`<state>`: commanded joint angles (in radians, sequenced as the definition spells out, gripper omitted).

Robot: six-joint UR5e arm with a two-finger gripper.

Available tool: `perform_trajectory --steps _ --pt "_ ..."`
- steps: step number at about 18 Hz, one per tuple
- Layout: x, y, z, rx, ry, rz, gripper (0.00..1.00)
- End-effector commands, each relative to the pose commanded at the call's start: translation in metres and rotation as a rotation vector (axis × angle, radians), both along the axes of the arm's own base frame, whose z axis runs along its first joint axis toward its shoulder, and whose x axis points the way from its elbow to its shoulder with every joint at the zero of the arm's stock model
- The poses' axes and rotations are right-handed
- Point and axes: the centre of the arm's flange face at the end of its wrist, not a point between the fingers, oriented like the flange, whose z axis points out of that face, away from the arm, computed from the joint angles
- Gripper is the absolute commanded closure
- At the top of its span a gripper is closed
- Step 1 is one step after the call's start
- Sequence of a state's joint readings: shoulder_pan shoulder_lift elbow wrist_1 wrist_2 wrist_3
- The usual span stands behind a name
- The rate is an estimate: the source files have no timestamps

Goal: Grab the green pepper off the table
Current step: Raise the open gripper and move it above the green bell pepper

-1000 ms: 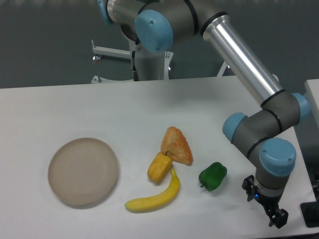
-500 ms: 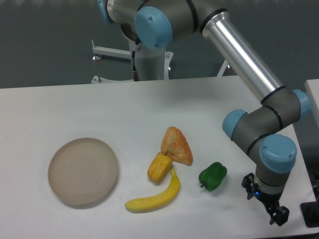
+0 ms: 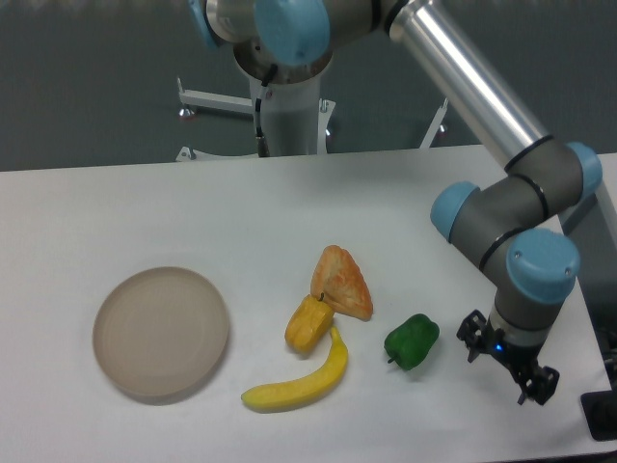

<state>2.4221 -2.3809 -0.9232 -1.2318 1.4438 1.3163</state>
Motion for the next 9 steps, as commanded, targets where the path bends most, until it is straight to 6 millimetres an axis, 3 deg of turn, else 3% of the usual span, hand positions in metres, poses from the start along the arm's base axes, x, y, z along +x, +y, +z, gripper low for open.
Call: perform_trajectory --steps 3,9 --pt "0.010 -0.013 0.007 0.022 -0.069 0.057 0.00" --pt "0.026 -0.034 -0.001 0.068 -0.219 0.173 0.00"
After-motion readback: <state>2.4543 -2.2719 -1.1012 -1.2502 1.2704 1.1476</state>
